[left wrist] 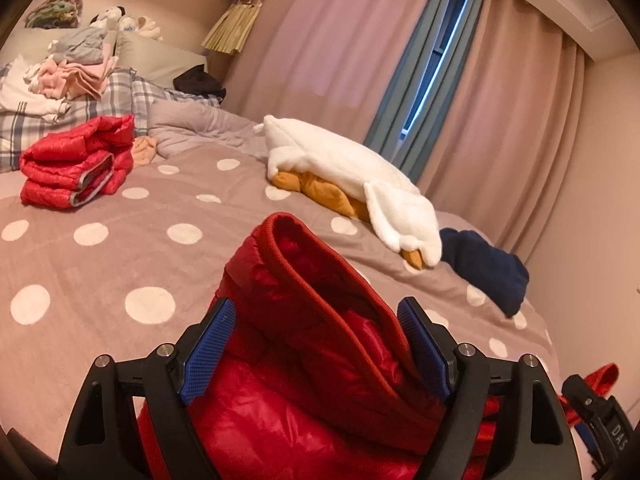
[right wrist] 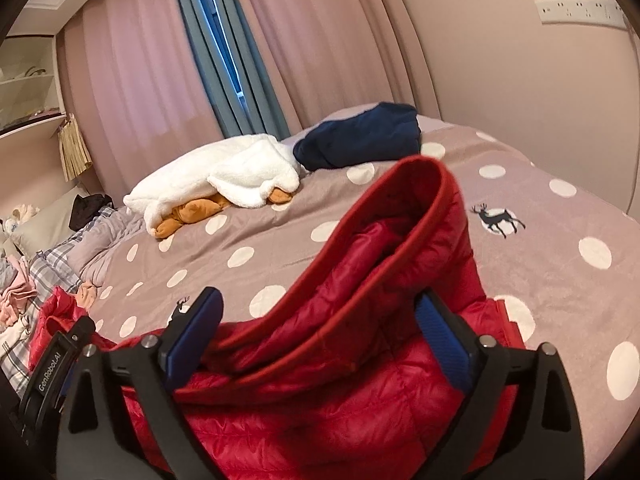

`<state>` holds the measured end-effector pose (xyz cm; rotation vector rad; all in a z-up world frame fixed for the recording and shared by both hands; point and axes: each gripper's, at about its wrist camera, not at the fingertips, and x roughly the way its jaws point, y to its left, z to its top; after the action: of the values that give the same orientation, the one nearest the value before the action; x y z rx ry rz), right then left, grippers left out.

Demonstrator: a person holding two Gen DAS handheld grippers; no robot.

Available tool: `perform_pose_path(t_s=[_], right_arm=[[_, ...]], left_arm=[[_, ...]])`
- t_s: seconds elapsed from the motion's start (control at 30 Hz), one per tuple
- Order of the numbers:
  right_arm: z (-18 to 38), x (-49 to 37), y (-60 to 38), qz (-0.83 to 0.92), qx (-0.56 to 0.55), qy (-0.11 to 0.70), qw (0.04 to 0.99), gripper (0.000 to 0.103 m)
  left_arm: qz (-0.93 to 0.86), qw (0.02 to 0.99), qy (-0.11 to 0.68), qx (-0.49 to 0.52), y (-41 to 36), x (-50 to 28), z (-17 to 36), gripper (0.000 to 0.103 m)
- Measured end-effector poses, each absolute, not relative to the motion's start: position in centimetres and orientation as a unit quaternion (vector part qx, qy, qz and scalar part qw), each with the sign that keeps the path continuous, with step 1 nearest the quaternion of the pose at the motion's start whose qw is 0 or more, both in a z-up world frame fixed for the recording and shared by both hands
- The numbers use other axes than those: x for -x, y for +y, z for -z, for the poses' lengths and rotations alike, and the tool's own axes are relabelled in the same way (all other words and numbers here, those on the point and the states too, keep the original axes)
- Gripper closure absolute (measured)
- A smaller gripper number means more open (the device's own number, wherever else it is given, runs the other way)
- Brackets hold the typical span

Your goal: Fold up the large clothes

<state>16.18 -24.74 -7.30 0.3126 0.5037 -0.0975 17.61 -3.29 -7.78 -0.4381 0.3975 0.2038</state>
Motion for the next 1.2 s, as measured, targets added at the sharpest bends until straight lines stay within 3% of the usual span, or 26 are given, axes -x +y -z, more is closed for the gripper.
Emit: perform_pose_path(t_s=[0.3, 0.47, 1.1, 1.2], right_arm=[[7.5, -16.4, -25.0, 0.055, -0.154, 0.254, 0.953, 0.001], [7.5, -16.4, -25.0, 0.060, -0.149, 0.255, 0.953, 0.001], [9.2, -17.3, -25.0, 0.070, -0.129, 0.285, 0.947, 0.001], [9.7, -17.6, -25.4, 0.070, -0.136, 0.290, 0.945, 0.002]], left_arm=[[-0.106, 0.951, 0.204, 0.207, -3.5, -18.0, 7.9, 0.020], [-0.077, 0.948, 0.202, 0.231, -3.3, -17.8, 8.0, 0.003], [-0.080, 0.942, 0.231, 0.228, -3.8, -19.0, 9.8, 0.002], [-0.090, 0.941, 0.226, 0.235, -3.5, -18.9, 10.0, 0.009]])
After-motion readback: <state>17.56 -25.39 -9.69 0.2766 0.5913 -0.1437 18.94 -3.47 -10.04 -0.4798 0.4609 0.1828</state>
